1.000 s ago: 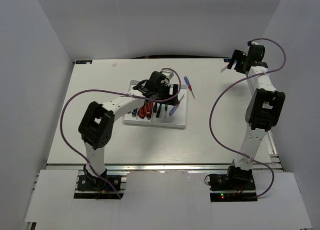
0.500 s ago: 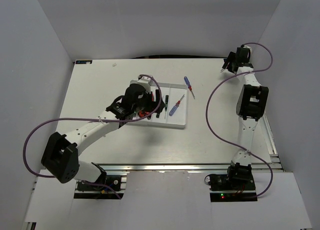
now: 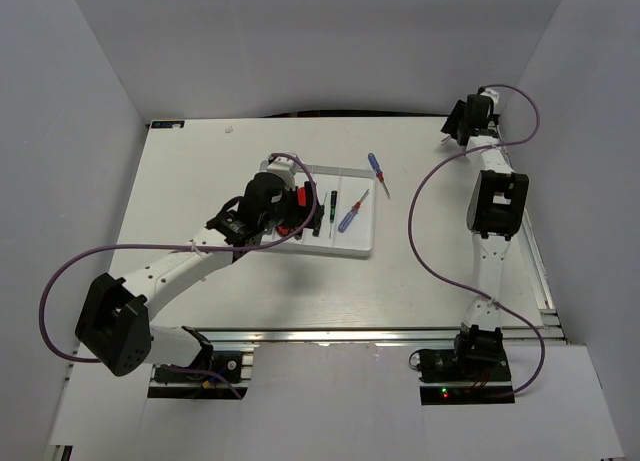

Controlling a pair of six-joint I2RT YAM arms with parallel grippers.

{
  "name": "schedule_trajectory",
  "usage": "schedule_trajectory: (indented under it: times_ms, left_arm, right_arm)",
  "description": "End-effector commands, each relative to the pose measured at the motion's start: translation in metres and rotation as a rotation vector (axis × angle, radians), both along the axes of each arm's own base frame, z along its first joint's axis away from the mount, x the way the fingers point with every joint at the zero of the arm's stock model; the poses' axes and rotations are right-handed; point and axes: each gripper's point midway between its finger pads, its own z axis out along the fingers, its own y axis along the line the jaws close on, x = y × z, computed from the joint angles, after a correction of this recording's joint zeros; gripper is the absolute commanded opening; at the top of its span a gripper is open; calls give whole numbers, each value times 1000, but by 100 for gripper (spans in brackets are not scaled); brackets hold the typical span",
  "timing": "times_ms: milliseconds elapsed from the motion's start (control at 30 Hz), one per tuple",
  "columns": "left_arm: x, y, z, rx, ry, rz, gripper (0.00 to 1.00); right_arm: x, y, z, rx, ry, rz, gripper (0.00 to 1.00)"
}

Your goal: Sort the tools into containers

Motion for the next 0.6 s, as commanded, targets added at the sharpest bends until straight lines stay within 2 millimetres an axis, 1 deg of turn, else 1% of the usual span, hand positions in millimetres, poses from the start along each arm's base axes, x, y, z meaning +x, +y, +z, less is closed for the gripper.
schedule_trajectory:
  times_ms: [0,100,133,233,333,367,467,567]
  left_arm:
    - [-3,4,8,-14,-20,16,98]
    - [-3,5,6,-7,-19,16,98]
    - [-2,5,5,-5,-19,19,98]
    - [-2,6,5,-4,-23,20,98]
    - [-1,6,5,2,-33,20,98]
    - [0,6,5,5,-38,19,98]
    - [2,7,6,17,-49,18,98]
    - [4,7,11,20,-64,19,98]
  right_arm:
    - [18,14,17,17,-95,6,66]
    - [17,19,10,14,-81,7,66]
    - [15,19,3,14,-69,4,66]
    - [13,15,-1,-3,-64,-17,65]
    - [12,13,-4,-18,-60,-35,62]
    - [12,14,-6,-21,-58,-36,58]
    - [10,16,-12,-43,-44,-37,54]
    - [7,16,-16,-47,-30,-39,52]
